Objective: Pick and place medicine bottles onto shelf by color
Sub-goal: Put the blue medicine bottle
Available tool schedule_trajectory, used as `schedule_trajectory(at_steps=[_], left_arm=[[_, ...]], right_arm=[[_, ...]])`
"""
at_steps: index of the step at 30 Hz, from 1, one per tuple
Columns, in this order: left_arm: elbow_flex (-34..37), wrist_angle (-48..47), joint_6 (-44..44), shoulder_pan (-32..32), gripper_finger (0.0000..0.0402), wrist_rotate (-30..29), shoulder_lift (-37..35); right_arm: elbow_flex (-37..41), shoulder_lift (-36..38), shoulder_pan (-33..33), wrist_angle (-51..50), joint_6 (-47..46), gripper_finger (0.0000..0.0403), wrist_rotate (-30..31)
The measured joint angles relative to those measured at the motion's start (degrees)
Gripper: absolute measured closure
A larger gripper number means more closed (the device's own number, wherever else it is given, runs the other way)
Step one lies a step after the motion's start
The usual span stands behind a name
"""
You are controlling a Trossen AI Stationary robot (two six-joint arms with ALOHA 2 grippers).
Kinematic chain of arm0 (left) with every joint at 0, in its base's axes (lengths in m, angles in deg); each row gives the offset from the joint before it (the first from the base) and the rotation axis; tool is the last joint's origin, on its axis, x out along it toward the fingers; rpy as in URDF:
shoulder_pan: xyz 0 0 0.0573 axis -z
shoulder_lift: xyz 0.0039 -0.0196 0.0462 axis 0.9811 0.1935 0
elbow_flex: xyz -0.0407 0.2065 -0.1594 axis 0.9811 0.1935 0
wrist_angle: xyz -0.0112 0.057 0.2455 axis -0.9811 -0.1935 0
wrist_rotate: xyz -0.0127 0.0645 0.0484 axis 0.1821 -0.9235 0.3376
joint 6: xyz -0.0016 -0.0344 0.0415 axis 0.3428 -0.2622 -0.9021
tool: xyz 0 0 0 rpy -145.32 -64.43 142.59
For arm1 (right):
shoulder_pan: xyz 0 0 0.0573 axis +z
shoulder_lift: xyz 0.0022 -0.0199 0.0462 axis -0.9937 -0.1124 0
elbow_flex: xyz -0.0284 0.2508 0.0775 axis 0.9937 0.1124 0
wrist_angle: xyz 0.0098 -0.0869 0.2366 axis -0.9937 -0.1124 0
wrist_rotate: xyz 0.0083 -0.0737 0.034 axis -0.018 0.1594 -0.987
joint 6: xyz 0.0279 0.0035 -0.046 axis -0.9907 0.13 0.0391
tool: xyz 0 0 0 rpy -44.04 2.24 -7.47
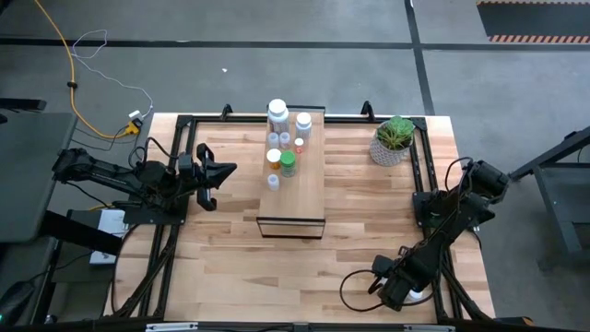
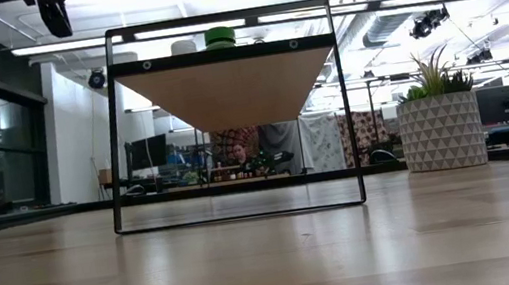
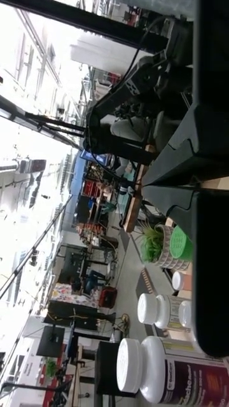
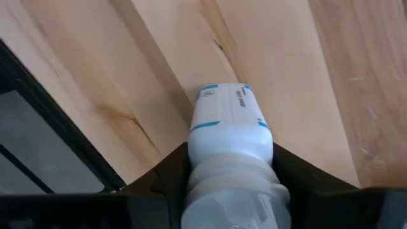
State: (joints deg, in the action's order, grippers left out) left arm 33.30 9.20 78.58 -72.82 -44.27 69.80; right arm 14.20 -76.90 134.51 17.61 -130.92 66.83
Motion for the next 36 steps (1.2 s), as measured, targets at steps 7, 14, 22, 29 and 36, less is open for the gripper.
schedule_trajectory(at_steps=[7, 14, 22, 29, 36], left_arm=[[0.0, 0.0, 0.0, 0.0, 0.0401, 0.0, 0.0], [0.0, 0.0, 0.0, 0.0, 0.0401, 0.0, 0.0], [0.0, 0.0, -1.4, 0.0, 0.0401, 0.0, 0.0], [0.0, 0.3, -1.1, 0.0, 0.0401, 0.4, 0.0], [0.0, 0.5, -1.1, 0.0, 0.0401, 1.8, 0.0]], right_arm=[[-4.3, 0.0, 0.0, -3.4, 0.4, 0.0247, 3.3], [-13.2, 0.0, -1.4, -12.5, 0.5, 0.0251, 8.1], [-25.7, 0.0, -6.2, -20.9, 4.4, 0.0252, 19.5], [-35.5, 0.0, -11.4, -24.2, 12.8, 0.0253, 27.0], [-45.1, 0.0, -17.3, -24.1, 23.9, 0.0252, 33.9]])
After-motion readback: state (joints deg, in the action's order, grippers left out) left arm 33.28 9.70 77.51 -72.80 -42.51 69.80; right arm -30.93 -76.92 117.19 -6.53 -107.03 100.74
